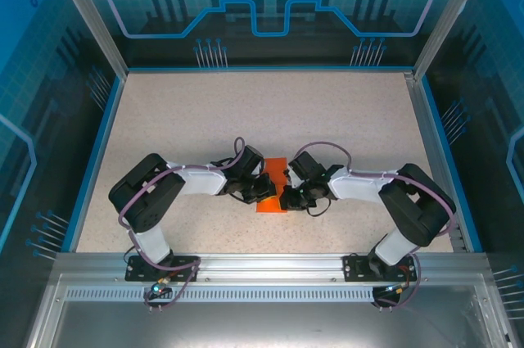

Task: Fold a paper plane with a square sheet of paper (pick it up from the middle)
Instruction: Fold the triangle a second time at the center of the table.

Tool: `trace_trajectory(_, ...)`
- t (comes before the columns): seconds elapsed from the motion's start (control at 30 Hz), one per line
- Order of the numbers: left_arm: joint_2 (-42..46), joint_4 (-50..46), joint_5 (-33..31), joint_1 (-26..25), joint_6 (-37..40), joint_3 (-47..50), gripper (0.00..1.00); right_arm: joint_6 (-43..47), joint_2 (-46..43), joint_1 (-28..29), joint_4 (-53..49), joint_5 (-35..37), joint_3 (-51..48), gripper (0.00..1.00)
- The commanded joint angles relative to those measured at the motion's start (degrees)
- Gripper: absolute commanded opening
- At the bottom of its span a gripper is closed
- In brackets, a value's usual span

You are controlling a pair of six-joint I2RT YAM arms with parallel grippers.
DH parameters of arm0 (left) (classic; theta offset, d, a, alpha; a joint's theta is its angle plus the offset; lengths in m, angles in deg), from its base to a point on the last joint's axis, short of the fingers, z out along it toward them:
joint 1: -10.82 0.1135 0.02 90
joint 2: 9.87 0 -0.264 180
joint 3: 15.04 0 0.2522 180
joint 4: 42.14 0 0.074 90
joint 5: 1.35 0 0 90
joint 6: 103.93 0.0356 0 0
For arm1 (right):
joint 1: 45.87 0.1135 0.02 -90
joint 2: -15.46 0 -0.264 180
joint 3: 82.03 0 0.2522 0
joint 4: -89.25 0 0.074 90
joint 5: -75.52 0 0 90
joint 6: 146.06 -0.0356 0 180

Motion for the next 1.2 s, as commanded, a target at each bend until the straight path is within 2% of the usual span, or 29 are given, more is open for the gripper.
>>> trace_trajectory(0.0,-1.1,-3.2,-2.1,-0.1,-0.1,0.2,0.12,0.2,1.4,-0.3,-3.4,2.6,-1.3,0.09)
trace_trajectory(0.3,-1.1,-3.7,-1.8,2.0,3.7,-0.9,0.12,1.4,4.5,-0.4,-8.3,4.8,-3.0,0.09)
trace_trajectory(0.73,-1.1,-5.0,-3.5,9.5,7.1,0.4,0.11,1.0,6.2,-0.6,-8.8,5.5,-3.9,0.09)
trace_trajectory(1.0,-0.1,1.9,-3.4,12.9,9.8,5.6,0.11,0.7,6.8,-0.6,-8.3,5.1,-4.2,0.08)
trace_trajectory(1.17,1.7,2.3,-3.5,13.5,12.6,5.2,0.11,0.5,7.0,-0.6,-7.9,5.0,-4.2,0.08)
